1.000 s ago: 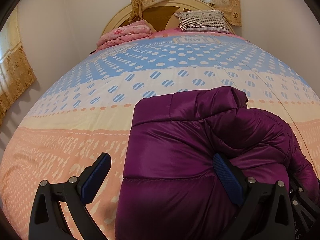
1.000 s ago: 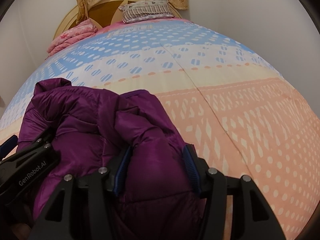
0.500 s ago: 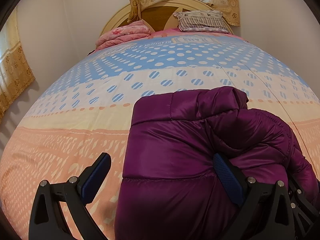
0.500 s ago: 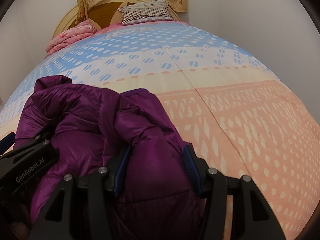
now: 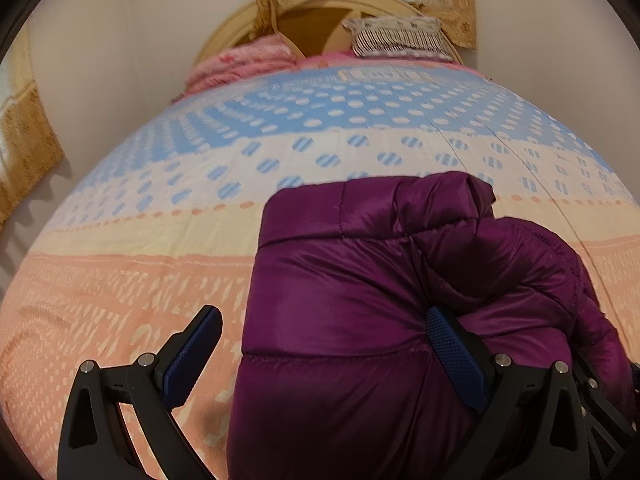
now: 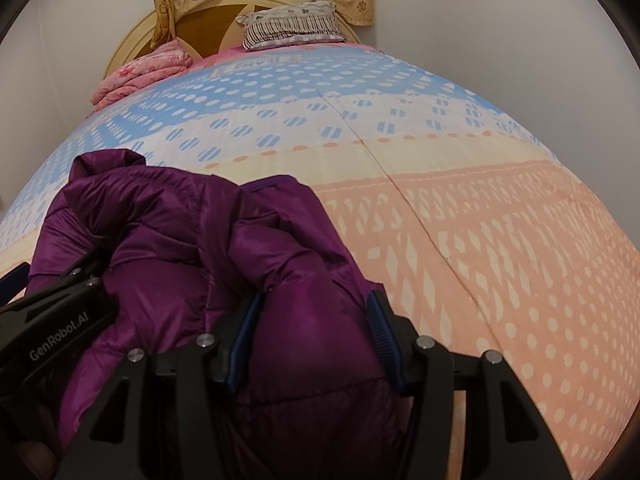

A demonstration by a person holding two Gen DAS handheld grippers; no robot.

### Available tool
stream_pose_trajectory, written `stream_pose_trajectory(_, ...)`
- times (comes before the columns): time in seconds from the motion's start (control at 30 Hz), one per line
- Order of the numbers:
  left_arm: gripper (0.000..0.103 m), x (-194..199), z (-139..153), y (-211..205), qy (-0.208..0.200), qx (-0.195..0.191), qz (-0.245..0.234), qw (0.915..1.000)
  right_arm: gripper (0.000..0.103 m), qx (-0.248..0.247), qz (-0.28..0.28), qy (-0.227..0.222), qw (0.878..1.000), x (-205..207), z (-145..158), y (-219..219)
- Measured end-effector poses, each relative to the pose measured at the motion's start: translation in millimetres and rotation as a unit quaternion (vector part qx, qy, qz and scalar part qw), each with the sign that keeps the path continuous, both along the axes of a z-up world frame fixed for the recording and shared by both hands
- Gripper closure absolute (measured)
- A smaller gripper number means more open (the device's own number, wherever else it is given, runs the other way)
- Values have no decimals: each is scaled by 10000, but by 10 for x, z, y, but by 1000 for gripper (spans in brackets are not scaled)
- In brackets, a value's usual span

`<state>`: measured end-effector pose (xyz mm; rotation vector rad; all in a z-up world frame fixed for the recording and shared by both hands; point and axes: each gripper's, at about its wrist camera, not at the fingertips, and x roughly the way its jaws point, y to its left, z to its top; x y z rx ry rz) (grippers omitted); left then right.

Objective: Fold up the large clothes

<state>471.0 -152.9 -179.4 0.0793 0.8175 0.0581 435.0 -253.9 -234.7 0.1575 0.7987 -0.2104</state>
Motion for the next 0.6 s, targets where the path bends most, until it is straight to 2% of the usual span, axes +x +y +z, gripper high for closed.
stream_pose_trajectory(0.07,1,-126,90,99,283,-250,-167,9991,46,52,60,39,10000,-4,7,-10)
stream_pose_trajectory(0.17,1,-520,230,248,26,-269,-319,9991,44,132,186,34,9997,-150,81,-28)
stream_pose_trajectory(0.27,1,-856,156,349,-55,-324,-492,9982,35,241,111,-199,9994,-428,111,-50)
stream_pose_trajectory(0.33,1,-979,87,383,-190,-328,-523,9979,33,253,162,-309,9991,-552,104,-50)
stream_pose_trajectory(0.43,1,-1017,11,392,-248,-411,-525,9975,29,289,128,-370,9988,-608,44,-75)
stream_pose_trajectory(0.6,1,-947,-68,380,-165,-531,-586,9967,29,374,143,-280,9988,-523,-26,-83)
